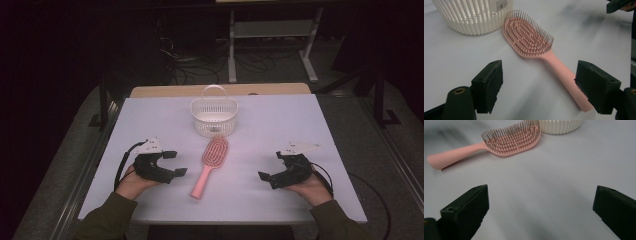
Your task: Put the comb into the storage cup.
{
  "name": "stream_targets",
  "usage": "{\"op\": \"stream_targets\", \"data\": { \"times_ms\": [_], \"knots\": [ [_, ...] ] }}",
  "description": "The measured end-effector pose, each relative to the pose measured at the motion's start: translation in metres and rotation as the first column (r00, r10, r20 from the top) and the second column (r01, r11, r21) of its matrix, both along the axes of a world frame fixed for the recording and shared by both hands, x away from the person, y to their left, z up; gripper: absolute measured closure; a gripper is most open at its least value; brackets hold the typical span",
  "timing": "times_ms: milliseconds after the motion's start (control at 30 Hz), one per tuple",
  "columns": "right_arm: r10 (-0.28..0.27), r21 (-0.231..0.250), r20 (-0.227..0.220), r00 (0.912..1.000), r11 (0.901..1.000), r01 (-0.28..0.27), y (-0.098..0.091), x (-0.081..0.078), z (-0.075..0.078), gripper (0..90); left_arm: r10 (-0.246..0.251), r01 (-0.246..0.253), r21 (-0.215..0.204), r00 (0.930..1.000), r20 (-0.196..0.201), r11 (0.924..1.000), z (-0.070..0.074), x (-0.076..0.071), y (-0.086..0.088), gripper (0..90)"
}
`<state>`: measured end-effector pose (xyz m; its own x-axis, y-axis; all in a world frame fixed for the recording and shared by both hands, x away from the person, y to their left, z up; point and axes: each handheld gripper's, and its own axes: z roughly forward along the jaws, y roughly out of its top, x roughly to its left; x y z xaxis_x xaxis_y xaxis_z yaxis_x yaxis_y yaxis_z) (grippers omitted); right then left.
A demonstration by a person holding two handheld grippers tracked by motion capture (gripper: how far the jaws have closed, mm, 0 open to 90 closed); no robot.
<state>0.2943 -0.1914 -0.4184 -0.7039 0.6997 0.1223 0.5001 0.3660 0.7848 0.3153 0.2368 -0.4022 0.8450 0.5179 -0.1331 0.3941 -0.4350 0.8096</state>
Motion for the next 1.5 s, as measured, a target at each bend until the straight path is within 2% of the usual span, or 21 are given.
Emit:
{"op": "stream_targets", "data": {
  "times_ms": [433,600,1133,1167,1233,1367,1500],
  "knots": [
    [-0.001,0.005,-0.003,1.0,1.0,0.001,0.0,0.0,0.0,0.2,0.002,-0.002,-0.012,1.0,-0.009,0.9999,0.003,0.0,-0.012,40.5],
    [-0.002,0.009,-0.004,1.0,1.0,0.002,0.0,0.001,0.0,0.2,-0.018,0.018,-0.012,0.9997,-0.014,0.9998,0.004,0.001,-0.02,51.6],
    [0.0,0.01,-0.009,1.0,1.0,0.001,-0.001,0.001,0.0,0.3,-0.043,0.044,0.021,0.9983,-0.041,0.9988,0.002,0.004,-0.043,71.9],
    [0.0,0.009,-0.01,0.9999,1.0,0.0,-0.001,0.001,0.0,0.4,-0.044,0.045,0.022,0.9981,-0.043,0.9988,0.002,0.004,-0.044,76.1],
    [0.0,0.009,-0.011,0.9999,1.0,0.0,-0.001,0.001,0.0,0.4,-0.053,0.054,0.027,0.9974,-0.049,0.9982,0.002,0.004,-0.048,77.6],
    [-0.001,0.009,-0.012,0.9999,1.0,0.001,-0.001,0.001,0.0,0.5,-0.063,0.065,0.034,0.9962,-0.061,0.9973,0.0,0.006,-0.054,86.9],
    [-0.002,0.01,-0.013,0.9999,0.9999,0.002,-0.001,0.001,0.0,0.5,-0.069,0.071,0.037,0.9956,-0.064,0.9968,0.0,0.006,-0.058,89.9]
  ]
}}
